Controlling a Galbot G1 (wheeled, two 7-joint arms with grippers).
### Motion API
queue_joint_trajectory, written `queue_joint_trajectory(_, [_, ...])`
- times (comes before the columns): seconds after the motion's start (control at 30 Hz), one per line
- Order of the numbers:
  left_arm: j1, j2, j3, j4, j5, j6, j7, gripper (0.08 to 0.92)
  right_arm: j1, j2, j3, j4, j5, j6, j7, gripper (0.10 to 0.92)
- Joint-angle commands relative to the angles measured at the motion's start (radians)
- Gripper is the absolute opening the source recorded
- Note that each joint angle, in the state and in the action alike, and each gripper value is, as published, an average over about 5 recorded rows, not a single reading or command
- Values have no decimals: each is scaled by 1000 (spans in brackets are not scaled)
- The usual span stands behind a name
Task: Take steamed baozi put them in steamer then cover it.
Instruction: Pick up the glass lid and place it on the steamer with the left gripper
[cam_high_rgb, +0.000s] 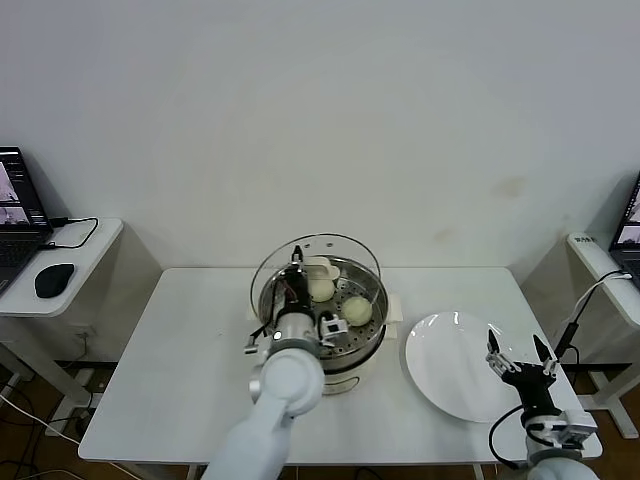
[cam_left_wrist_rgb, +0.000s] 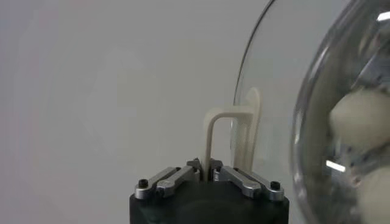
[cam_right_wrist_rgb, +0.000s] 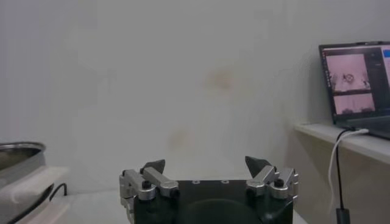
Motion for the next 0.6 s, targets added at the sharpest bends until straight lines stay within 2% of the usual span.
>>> queue_joint_trajectory(0.03, [-32, -48, 51, 79, 81, 5, 30, 150, 7, 7, 1, -9, -6, 2, -1, 823])
queue_joint_trajectory(0.6, [-4, -60, 42, 105, 171, 3, 69, 150, 15, 1, 1, -17, 0, 4, -5, 823])
